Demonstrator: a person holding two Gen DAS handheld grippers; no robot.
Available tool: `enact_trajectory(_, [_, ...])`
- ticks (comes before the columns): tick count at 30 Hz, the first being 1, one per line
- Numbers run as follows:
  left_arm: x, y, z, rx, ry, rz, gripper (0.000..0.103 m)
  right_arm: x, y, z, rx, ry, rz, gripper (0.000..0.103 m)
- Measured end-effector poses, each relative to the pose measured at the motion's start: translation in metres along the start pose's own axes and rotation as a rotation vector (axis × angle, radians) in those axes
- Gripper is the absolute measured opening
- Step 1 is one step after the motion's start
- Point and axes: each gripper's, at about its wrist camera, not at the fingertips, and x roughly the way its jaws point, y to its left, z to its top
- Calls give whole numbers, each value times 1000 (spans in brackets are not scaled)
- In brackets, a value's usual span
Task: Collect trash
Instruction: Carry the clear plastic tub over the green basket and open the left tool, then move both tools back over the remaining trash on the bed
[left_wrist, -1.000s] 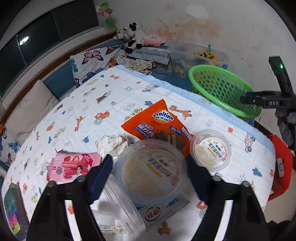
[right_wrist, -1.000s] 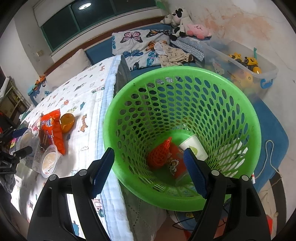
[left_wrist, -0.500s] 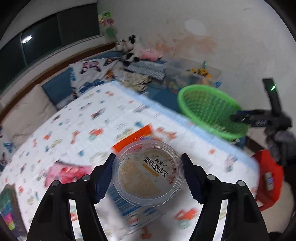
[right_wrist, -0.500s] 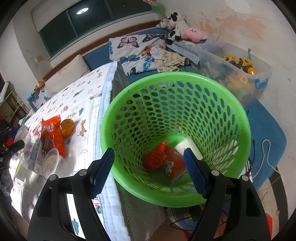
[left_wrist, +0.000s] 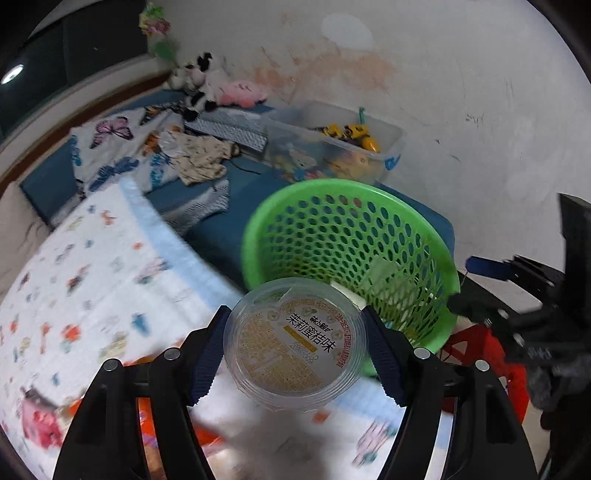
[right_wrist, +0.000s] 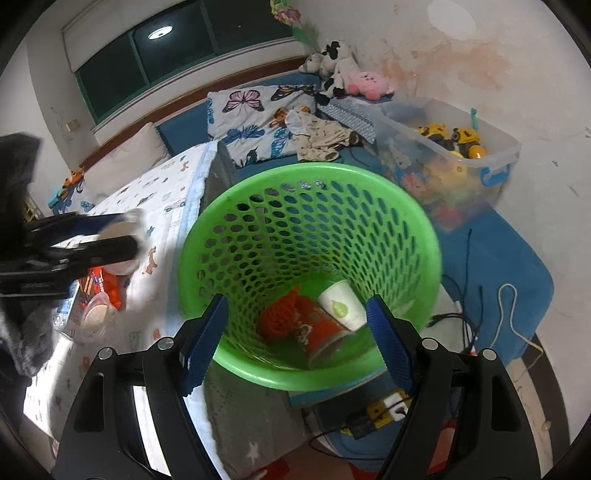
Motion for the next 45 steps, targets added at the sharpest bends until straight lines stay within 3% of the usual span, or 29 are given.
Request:
enact_trajectory(7, [38, -24, 18, -3, 45, -15, 69, -6, -19, -8, 33, -7, 4, 77])
enact_trajectory(10, [39, -27, 21, -1, 36, -20, 82, -6, -24, -12, 48, -2, 11, 77])
enact_trajectory(14, [31, -25, 21, -15, 13, -49, 84, -4, -20, -14, 49, 4, 19, 77])
enact_trajectory(22, [-30, 0, -1, -53, -102, 24, 84, -13, 18, -16, -19, -11, 65, 77])
enact_trajectory(31, [-112, 58, -51, -143, -198, 103, 95, -4, 77, -15, -102, 11, 144, 77])
enact_trajectory(40, [-172, 111, -107, -276, -248, 210, 96, 18, 147, -19, -196, 66, 265, 77])
enact_trajectory(45, [-190, 135, -142, -334, -235, 268, 96, 32, 188, -30, -286, 108, 301, 77])
